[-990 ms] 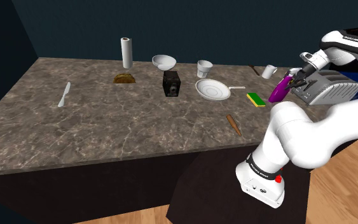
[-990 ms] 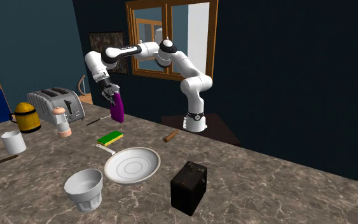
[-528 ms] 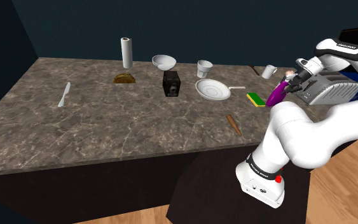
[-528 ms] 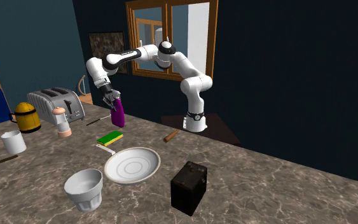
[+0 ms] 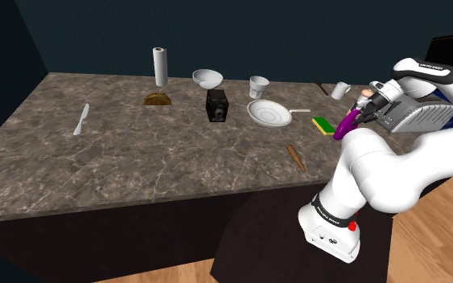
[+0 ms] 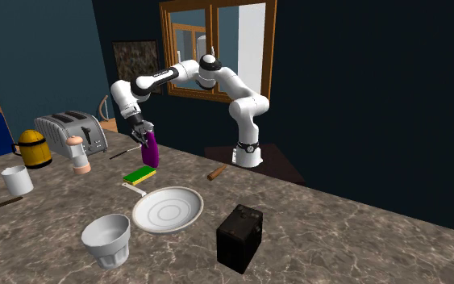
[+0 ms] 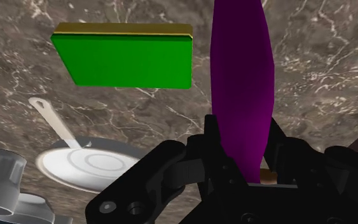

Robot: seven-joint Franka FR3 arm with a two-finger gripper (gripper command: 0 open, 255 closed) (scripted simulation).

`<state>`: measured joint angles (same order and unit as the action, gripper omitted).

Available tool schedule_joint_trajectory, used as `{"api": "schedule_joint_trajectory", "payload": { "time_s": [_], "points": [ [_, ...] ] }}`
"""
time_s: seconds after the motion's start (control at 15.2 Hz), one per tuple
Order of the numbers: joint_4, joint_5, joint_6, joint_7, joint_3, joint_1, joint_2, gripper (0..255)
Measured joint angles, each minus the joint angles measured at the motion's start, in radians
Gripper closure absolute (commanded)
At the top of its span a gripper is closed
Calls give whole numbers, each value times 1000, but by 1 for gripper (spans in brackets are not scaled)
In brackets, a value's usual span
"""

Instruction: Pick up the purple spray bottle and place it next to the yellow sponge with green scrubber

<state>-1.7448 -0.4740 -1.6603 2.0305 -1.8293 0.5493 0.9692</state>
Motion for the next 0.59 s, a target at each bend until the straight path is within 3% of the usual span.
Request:
{"api": "schedule_joint_trajectory", "payload": {
  "time_s": [0.33, 0.4, 0.59],
  "points": [
    [-2, -1, -2, 0, -1, 0, 1, 255],
    [-2, -1, -2, 0, -1, 0, 1, 0],
    [-2, -1, -2, 0, -1, 0, 1, 0]
  ]
}}
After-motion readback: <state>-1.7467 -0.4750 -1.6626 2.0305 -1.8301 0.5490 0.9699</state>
